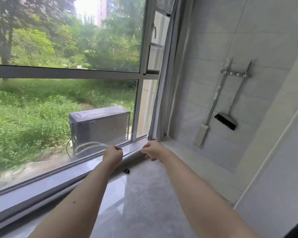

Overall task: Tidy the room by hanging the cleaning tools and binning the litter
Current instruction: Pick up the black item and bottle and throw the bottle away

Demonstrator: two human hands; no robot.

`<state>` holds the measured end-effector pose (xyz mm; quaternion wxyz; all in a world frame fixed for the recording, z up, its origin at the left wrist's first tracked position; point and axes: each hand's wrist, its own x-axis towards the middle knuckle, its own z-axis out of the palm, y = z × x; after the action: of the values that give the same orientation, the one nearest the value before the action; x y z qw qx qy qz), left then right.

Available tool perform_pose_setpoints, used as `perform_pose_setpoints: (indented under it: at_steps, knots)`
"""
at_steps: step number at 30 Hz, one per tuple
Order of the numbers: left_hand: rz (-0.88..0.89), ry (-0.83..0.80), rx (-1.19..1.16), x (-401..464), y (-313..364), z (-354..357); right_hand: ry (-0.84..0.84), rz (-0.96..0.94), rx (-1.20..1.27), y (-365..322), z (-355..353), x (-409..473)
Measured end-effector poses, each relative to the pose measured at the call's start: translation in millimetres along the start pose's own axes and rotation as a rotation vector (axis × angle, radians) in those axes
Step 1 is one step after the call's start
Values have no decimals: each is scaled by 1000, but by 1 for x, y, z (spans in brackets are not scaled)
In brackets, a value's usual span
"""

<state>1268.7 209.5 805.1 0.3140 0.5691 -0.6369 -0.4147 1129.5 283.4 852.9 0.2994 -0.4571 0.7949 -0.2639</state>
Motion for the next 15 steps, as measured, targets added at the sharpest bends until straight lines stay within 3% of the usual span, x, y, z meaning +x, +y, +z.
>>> perform_pose_setpoints:
  at_steps: [15]
  knots:
    - [75, -171, 70, 195, 28, 89, 94, 120, 26, -5, -37, 196]
